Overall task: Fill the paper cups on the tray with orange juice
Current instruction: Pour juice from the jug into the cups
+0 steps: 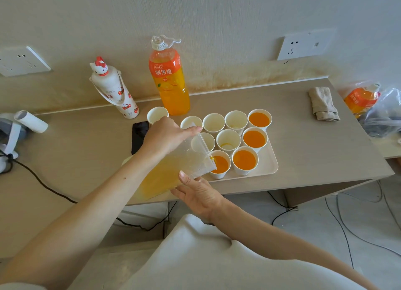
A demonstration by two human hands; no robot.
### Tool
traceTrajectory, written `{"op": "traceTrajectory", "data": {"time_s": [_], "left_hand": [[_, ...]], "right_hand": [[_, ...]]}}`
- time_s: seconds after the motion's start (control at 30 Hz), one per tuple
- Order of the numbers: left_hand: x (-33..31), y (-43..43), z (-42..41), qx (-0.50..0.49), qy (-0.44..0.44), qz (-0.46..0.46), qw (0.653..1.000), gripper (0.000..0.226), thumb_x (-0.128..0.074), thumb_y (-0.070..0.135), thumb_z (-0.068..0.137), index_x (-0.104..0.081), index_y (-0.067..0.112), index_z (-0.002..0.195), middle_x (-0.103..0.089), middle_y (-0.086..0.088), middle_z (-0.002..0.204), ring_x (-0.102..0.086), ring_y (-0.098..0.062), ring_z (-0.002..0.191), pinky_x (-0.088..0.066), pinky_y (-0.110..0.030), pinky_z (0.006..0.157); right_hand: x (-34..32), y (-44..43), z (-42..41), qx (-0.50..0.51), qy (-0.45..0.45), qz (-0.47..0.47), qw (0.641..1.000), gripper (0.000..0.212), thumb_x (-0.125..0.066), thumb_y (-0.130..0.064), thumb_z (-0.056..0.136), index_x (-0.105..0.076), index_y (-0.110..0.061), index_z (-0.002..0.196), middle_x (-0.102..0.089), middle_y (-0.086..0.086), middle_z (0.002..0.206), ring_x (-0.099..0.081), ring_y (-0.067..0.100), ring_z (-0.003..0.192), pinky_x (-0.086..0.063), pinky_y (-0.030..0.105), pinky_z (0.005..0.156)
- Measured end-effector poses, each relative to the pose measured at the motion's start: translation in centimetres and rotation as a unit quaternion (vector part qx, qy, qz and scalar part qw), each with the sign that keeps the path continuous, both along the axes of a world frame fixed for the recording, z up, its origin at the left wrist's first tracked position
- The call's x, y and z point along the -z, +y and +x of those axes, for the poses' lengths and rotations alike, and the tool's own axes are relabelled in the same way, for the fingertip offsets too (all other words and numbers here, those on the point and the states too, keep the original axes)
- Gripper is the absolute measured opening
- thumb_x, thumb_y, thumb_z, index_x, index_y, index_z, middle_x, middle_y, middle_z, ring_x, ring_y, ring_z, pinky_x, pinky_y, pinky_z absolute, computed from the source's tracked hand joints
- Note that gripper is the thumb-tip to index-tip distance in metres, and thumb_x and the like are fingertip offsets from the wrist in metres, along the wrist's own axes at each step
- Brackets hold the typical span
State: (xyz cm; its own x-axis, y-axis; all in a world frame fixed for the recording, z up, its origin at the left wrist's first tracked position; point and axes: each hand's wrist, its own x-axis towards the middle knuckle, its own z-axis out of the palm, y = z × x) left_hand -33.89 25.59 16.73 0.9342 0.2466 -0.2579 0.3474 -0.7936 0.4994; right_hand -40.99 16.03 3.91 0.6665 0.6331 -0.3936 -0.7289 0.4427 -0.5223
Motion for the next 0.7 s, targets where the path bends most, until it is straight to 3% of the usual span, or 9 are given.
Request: {"op": "traceTrajectory", "data": {"time_s": [0.7], "left_hand": [[0.23,0.03,0.20,0.000,-0.004,0.000,1.000,0.064,-0.065,0.062,0.079,-0.032,0.014,0.051,-0.029,0.003,0.048,-0.033,-0.014,0.045,-0.022,-0.027,0.049]], "right_hand": [[-0.04,0.18,0.10,0.010,0.021,-0.010,1.000,0.118,-0.098,-0.042,0.042,-0.041,-0.014,0.142,-0.058,0.010,0.138,-0.052,0.028,0.130,-0.039,0.043,0.110]]}}
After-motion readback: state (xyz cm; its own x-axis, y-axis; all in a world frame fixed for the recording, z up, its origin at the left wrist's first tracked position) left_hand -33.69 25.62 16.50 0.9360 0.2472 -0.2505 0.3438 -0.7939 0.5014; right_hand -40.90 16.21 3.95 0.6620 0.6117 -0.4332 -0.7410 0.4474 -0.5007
